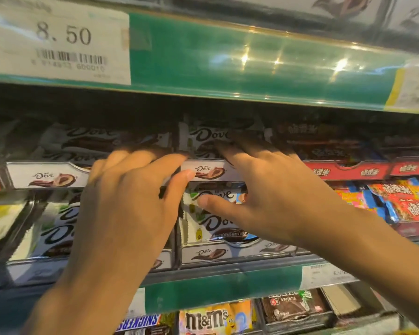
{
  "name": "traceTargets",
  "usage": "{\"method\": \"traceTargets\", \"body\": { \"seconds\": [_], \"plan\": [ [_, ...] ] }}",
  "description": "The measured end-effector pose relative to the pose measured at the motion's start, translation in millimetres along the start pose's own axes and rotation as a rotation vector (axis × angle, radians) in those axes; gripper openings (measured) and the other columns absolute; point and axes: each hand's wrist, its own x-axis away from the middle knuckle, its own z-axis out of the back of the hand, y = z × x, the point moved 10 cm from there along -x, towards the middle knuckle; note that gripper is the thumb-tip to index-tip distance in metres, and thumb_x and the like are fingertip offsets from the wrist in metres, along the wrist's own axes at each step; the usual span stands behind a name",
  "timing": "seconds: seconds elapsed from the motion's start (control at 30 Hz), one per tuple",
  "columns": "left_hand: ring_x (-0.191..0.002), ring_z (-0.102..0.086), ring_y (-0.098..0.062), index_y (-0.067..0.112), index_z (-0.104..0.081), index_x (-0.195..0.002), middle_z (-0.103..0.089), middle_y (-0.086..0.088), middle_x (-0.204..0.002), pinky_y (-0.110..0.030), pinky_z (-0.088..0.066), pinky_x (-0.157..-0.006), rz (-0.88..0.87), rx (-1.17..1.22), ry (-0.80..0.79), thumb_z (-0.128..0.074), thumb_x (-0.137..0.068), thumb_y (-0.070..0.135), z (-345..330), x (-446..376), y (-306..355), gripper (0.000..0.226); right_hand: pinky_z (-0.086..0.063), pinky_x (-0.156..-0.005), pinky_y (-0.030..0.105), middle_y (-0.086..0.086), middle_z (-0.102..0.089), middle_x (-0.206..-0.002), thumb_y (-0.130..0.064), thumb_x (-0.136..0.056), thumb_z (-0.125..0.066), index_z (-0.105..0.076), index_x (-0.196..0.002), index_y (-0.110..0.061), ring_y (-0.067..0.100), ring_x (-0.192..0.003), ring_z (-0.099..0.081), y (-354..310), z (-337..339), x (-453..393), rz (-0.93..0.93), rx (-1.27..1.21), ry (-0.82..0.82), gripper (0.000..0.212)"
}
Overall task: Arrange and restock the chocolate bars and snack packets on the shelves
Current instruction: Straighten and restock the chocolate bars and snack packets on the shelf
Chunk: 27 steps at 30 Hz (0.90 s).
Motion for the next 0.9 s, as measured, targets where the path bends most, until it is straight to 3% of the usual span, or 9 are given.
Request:
{"method": "traceTargets", "body": {
  "seconds": [0.07,0.17,0.37,0.57,0.73,0.9],
  "plan": [
    [-0.079,-0.046,-0.021,0.015,-0.075,-0.105,-0.064,-0.003,-0.077,-0.043,-0.047,-0.073,0.006,-0.007,0.004,-0.067,-0.086,0.034,-0.1,0.1,-0.5,0.027,-0.036,-0.080,0.038,-0.006,-0.061,-0.122,-0.082,-0.082,-0.038,-0.044,-0.133,-0.034,0.022,-0.108,-0.058,0.4,2.5,-5.2,0.011,0.006,0.017,0.070],
    [-0.077,-0.043,-0.020,0.014,-0.075,-0.103,-0.064,-0.005,-0.074,-0.044,-0.047,-0.072,0.011,-0.033,0.016,-0.068,-0.085,0.034,-0.6,-0.4,-0.3,0.028,-0.038,-0.075,0.036,-0.004,-0.063,-0.118,-0.079,-0.083,-0.041,-0.040,-0.138,-0.033,0.025,-0.101,-0.062,1.6,-0.8,-11.4,0.016,0.022,0.009,0.071],
    [-0.078,-0.054,-0.031,0.013,-0.075,-0.103,-0.066,-0.008,-0.076,-0.045,-0.048,-0.071,-0.002,-0.043,0.025,-0.067,-0.085,0.033,1.6,-0.7,2.0,0.028,-0.040,-0.094,0.045,-0.005,-0.058,-0.126,-0.078,-0.084,-0.042,-0.042,-0.137,-0.032,0.023,-0.115,-0.056,0.5,-1.8,-2.5,0.014,0.021,-0.023,0.070],
    [-0.082,-0.055,-0.033,0.011,-0.074,-0.106,-0.068,-0.010,-0.082,-0.046,-0.048,-0.073,-0.006,-0.029,0.039,-0.066,-0.087,0.032,2.7,0.5,2.3,0.030,-0.044,-0.076,0.037,0.001,-0.054,-0.131,-0.072,-0.085,-0.050,-0.040,-0.139,-0.026,0.030,-0.105,-0.058,6.6,-2.9,-16.4,0.022,0.037,0.011,0.072],
    [-0.086,-0.055,-0.031,0.013,-0.074,-0.108,-0.067,-0.008,-0.083,-0.045,-0.048,-0.075,0.003,-0.045,0.001,-0.064,-0.088,0.034,0.4,0.4,1.6,0.030,-0.051,-0.088,0.044,0.002,-0.055,-0.131,-0.072,-0.083,-0.052,-0.047,-0.132,-0.024,0.030,-0.108,-0.058,5.4,-8.0,-15.7,0.061,0.022,0.026,0.069],
    [-0.095,-0.053,-0.029,0.016,-0.067,-0.117,-0.067,-0.007,-0.095,-0.046,-0.047,-0.085,0.049,-0.058,-0.088,-0.062,-0.089,0.037,-1.2,0.4,3.5,0.035,-0.050,-0.092,0.042,0.004,-0.059,-0.131,-0.062,-0.086,-0.058,-0.045,-0.141,-0.022,0.028,-0.118,-0.055,10.9,8.4,-4.9,0.032,-0.094,0.115,0.069]
  ]
}}
